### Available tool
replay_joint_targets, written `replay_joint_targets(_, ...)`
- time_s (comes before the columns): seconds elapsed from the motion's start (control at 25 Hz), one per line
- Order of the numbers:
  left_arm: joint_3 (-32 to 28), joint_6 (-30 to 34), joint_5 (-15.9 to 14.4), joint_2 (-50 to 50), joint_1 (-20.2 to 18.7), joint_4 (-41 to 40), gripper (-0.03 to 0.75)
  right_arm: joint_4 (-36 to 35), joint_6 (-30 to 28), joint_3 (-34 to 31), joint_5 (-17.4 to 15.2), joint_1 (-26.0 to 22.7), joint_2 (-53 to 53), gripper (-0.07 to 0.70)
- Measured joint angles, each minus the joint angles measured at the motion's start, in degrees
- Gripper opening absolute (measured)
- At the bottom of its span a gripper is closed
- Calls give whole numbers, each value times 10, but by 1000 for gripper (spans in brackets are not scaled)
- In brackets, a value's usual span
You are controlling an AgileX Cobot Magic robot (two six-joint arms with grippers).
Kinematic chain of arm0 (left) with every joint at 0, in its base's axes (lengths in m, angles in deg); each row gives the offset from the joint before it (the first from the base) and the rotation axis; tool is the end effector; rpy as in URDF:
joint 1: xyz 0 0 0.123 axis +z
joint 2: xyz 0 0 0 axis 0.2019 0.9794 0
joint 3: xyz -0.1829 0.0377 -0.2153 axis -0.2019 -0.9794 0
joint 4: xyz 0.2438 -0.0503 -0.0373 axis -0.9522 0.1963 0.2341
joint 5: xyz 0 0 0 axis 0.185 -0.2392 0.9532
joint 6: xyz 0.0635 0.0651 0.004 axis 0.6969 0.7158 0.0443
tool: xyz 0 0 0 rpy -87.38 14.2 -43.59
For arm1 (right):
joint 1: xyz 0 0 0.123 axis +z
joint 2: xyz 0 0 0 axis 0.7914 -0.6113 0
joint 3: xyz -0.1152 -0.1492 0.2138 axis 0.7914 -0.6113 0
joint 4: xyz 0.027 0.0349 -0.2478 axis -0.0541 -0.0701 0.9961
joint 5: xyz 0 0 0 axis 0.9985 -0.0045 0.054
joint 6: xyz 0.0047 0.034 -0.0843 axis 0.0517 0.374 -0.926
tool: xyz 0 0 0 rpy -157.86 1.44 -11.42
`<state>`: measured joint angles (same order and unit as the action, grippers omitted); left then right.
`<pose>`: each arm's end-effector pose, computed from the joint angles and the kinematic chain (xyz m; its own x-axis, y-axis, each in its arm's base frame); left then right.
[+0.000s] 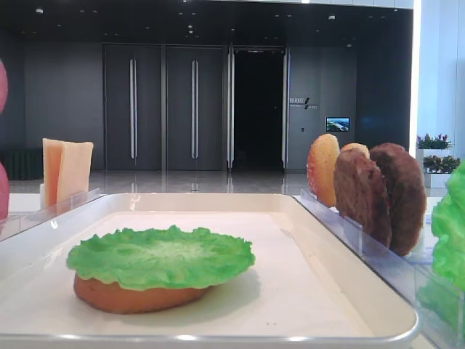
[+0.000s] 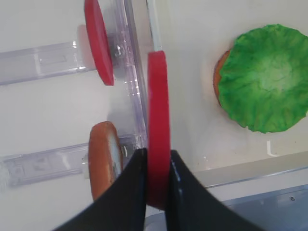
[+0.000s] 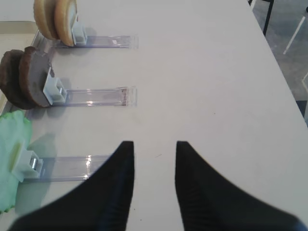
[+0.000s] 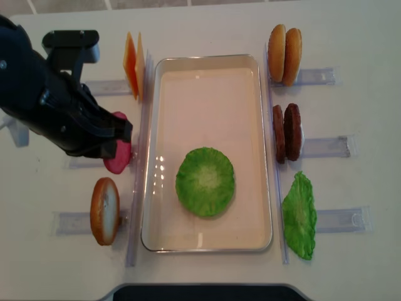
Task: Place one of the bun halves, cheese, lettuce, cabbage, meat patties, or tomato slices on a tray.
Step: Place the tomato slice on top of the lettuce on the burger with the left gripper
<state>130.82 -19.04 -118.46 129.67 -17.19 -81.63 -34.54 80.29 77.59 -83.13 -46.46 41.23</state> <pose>0.2049 -0.1082 0.2855 -0.9438 0.1162 -0.3094 0.1449 0.9869 -0.0715 -0.0086 -0.0053 0.2705 -0.5173 -0.0341 -0.8551 -0.0519 0.9986 -0.0085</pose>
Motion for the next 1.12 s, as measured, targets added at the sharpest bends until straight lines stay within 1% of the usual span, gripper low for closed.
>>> replay_joint_targets(0.08, -4, -11, 12, 0, -15, 0, 61, 0, 0, 0, 0, 0, 0, 237)
replay_joint_targets(0.2, -6, -26, 43, 1, -36, 9, 61, 0, 0, 0, 0, 0, 0, 237)
replay_joint_targets(0.28, -6, -23, 79, 7, -51, 33, 60, 0, 0, 0, 0, 0, 0, 237)
replay_joint_targets(0.32, -6, -9, 100, 12, -61, 59, 60, 0, 0, 0, 0, 0, 0, 237)
replay_joint_targets(0.4, -6, 47, 140, 25, -77, 131, 60, 0, 0, 0, 0, 0, 0, 237)
replay_joint_targets(0.44, -6, 92, 158, 34, -83, 183, 60, 0, 0, 0, 0, 0, 0, 237)
replay_joint_targets(0.56, -12, 226, 197, 51, -88, 332, 60, 0, 0, 0, 0, 0, 0, 237)
replay_joint_targets(0.64, -22, 312, 215, 52, -78, 417, 60, 0, 0, 0, 0, 0, 0, 237)
replay_joint_targets(0.68, -30, 355, 216, 52, -66, 475, 60, 0, 0, 0, 0, 0, 0, 237)
replay_joint_targets(0.76, -54, 477, 208, 52, -31, 600, 60, 0, 0, 0, 0, 0, 0, 237)
replay_joint_targets(0.8, -72, 530, 194, 52, -7, 672, 60, 0, 0, 0, 0, 0, 0, 237)
replay_joint_targets(0.88, -110, 637, 151, 52, 43, 797, 60, 0, 0, 0, 0, 0, 0, 237)
replay_joint_targets(0.92, -126, 668, 125, 52, 68, 830, 60, 0, 0, 0, 0, 0, 0, 237)
replay_joint_targets(0.96, -142, 684, 107, 52, 91, 852, 60, 0, 0, 0, 0, 0, 0, 237)
replay_joint_targets(1.04, -167, 703, 86, 52, 116, 863, 60, 0, 0, 0, 0, 0, 0, 237)
replay_joint_targets(1.12, -189, 715, 73, 52, 124, 863, 60, 0, 0, 0, 0, 0, 0, 237)
